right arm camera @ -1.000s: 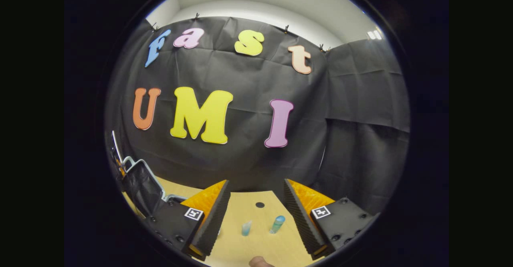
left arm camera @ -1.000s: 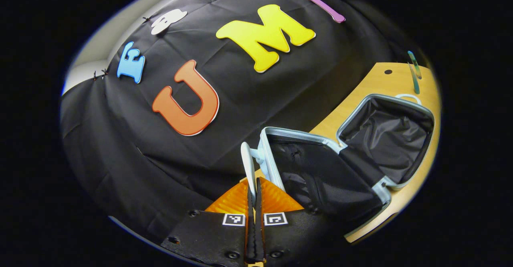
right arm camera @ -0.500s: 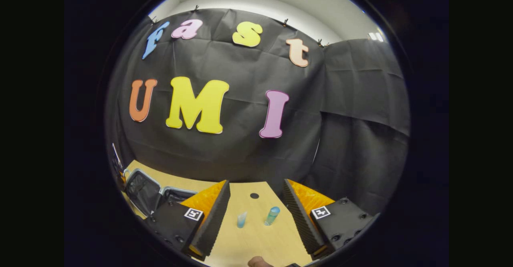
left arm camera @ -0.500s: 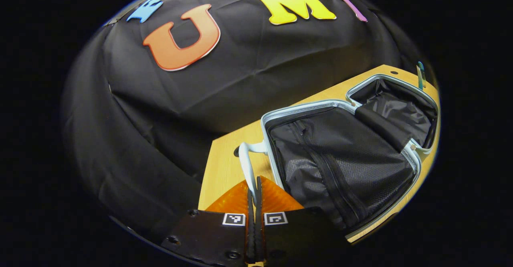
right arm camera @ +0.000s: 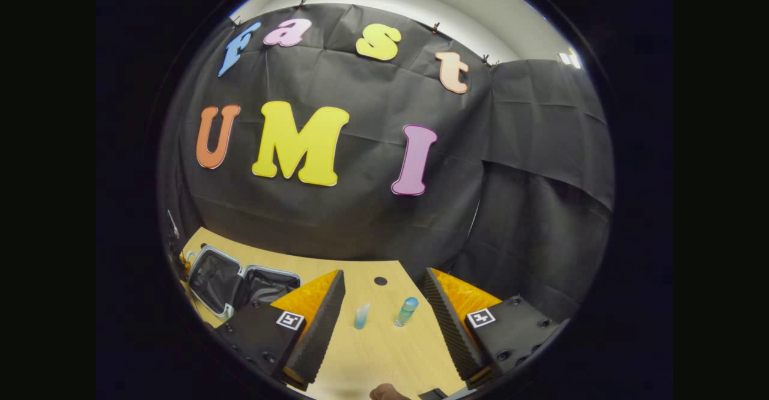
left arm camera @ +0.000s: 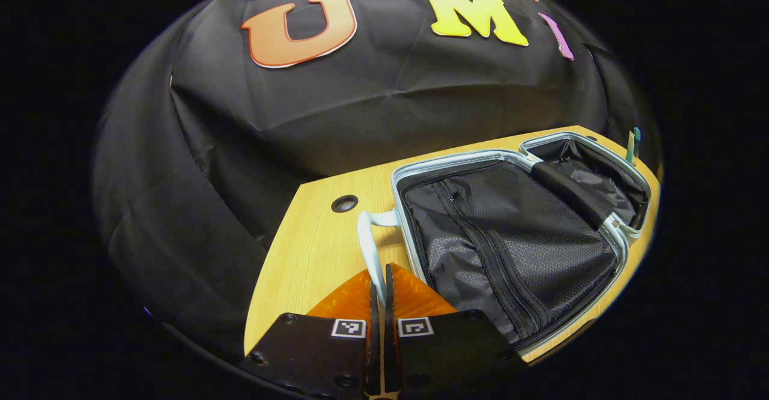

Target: First open the suitcase, pack the skin care products into it, and then close the suitcase.

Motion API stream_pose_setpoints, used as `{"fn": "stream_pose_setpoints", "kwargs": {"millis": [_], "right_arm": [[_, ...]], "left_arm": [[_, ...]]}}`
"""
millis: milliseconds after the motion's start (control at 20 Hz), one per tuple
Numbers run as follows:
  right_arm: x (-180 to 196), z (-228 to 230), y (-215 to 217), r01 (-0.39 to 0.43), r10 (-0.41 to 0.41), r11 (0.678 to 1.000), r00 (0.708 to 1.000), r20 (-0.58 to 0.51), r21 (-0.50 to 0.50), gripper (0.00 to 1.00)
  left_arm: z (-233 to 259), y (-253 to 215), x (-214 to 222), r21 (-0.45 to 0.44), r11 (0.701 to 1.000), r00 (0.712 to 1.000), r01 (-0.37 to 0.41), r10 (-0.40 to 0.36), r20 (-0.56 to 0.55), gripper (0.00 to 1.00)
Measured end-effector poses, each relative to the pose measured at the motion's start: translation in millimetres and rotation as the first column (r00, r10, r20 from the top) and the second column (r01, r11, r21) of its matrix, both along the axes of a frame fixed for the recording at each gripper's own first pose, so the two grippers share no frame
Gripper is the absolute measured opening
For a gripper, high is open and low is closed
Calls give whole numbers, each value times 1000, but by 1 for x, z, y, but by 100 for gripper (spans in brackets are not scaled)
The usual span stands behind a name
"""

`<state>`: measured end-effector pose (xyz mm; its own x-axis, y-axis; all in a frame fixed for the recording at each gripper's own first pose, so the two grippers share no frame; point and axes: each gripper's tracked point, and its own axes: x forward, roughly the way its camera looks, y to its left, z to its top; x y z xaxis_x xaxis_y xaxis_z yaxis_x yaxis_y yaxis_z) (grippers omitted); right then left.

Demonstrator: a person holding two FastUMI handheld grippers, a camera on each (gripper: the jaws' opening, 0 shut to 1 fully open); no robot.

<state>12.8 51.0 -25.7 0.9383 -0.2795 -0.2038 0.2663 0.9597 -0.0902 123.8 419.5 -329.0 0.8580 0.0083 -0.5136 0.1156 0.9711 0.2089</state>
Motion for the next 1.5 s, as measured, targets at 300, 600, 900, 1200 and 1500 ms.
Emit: {"fn": "stream_pose_setpoints", "kwargs": {"millis": [300,600,900,1200,1500], "right_arm": [[-8,-6,1,-29,29,999,1000,-11,-33,79],[-16,-9,-5,-56,56,998,998,11,-38,79],[-16,-18,-17,-114,116,992,992,42,-47,80],[-7,-34,-51,-145,149,988,987,64,-57,79],[15,-62,-105,-160,160,987,986,43,-21,79]], "left_arm": [[5,-3,-7,-51,999,1000,-4,4,14,8],[17,10,-9,-6,998,997,-57,57,48,60],[77,-53,-27,-27,1000,993,9,-6,115,93],[126,-183,-52,-156,985,985,77,-51,168,93],[122,-329,-75,-241,958,982,153,-120,146,93]]}}
